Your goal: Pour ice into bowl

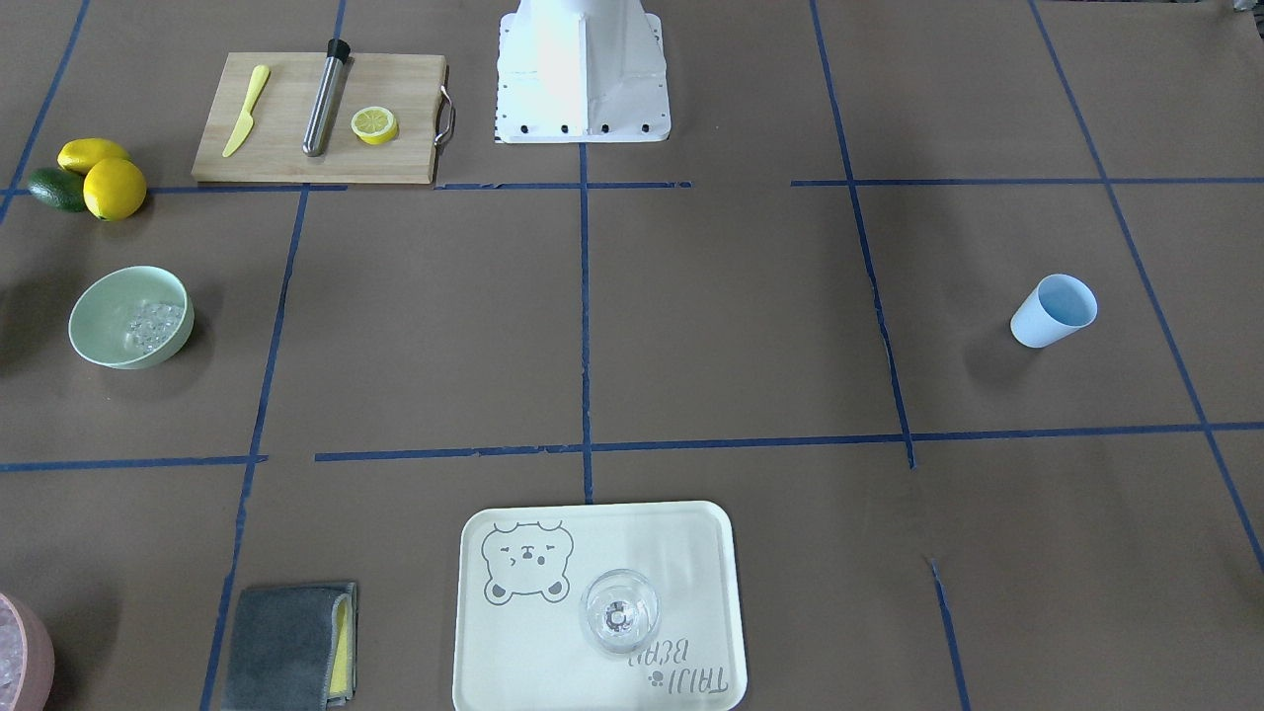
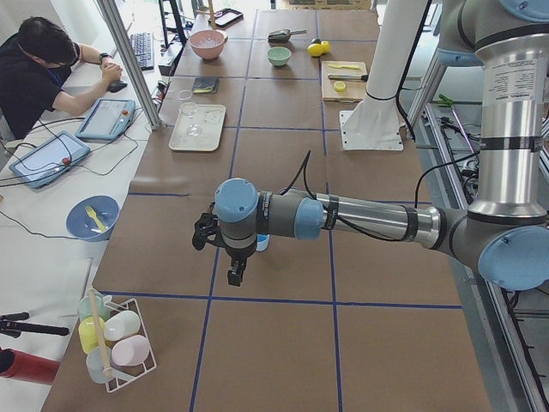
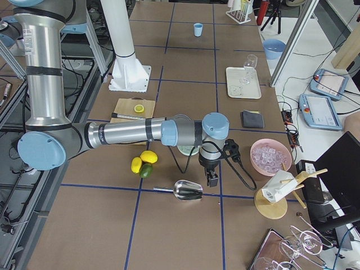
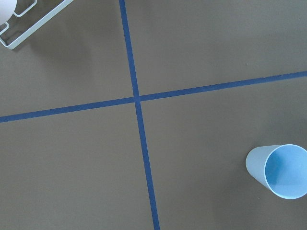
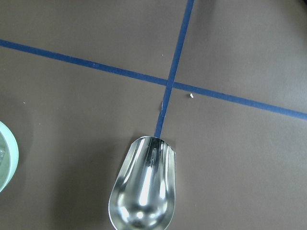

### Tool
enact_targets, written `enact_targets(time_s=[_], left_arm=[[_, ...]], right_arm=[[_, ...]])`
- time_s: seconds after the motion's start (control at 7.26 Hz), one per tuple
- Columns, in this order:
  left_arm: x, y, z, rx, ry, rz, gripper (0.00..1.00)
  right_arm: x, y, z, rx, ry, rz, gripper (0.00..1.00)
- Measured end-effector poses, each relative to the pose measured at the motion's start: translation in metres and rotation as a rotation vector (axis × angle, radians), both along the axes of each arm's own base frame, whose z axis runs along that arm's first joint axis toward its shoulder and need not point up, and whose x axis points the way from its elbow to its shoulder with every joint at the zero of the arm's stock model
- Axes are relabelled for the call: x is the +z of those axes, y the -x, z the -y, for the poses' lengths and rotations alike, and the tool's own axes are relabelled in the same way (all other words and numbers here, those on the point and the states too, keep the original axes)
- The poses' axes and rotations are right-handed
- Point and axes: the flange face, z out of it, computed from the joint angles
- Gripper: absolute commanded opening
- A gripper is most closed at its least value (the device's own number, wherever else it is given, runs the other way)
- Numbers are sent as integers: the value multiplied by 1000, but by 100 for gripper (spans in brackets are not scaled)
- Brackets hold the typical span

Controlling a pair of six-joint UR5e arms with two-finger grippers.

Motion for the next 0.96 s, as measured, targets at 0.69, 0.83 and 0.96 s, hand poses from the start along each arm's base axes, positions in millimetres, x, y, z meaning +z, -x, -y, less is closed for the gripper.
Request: enact_targets(time_s=[0.69, 0.83, 0.96], left_arm=[[8, 1, -2, 3, 13, 16, 100], [8, 1, -3, 4, 14, 15, 100], [9, 1, -4, 4, 13, 15, 100]], right_arm=[[49, 1, -49, 9, 4, 18, 100], [49, 1, -49, 9, 0, 18, 100], [48, 1, -48, 9, -2, 18, 100]])
